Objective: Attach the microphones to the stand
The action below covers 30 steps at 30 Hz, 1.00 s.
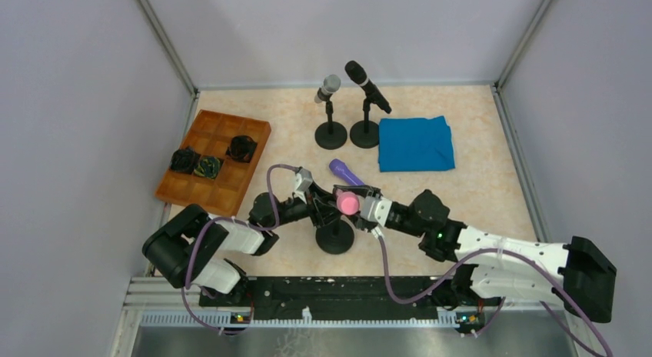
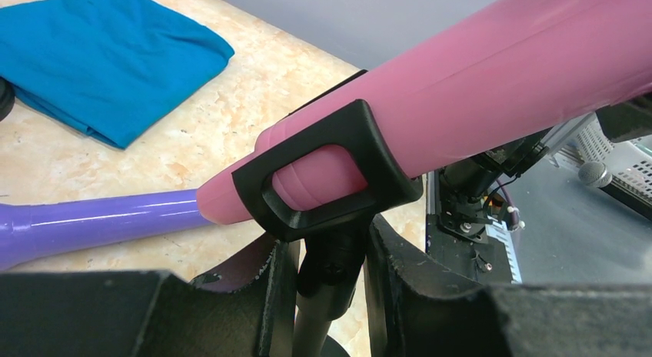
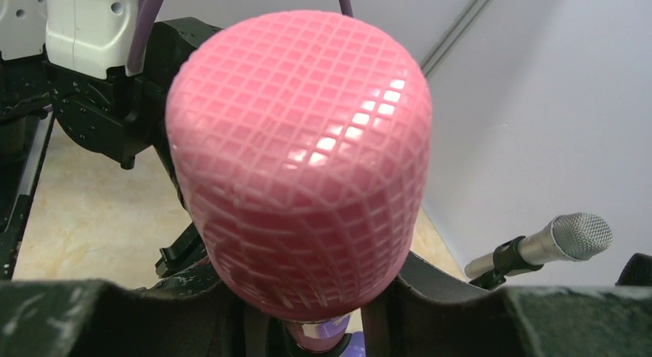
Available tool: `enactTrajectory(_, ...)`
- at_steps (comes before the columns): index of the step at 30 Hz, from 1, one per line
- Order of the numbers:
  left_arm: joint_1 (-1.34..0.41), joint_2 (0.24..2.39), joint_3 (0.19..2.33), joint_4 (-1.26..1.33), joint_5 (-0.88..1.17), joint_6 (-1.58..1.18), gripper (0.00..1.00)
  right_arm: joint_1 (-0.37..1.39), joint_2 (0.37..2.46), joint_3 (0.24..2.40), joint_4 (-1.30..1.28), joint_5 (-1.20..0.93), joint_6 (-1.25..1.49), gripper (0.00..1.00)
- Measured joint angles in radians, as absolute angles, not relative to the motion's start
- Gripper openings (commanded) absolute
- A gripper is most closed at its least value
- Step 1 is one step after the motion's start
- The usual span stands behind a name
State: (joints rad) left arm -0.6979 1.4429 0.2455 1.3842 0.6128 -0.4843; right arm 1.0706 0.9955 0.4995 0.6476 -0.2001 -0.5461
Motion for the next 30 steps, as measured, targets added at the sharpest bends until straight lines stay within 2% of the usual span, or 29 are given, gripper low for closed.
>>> enactTrajectory(30,-0.687,1.443,0.249,1.369,0.584,-0.471,0.0,1.003,1.11,0.533,0.723,-0.216,-0.466,0.0)
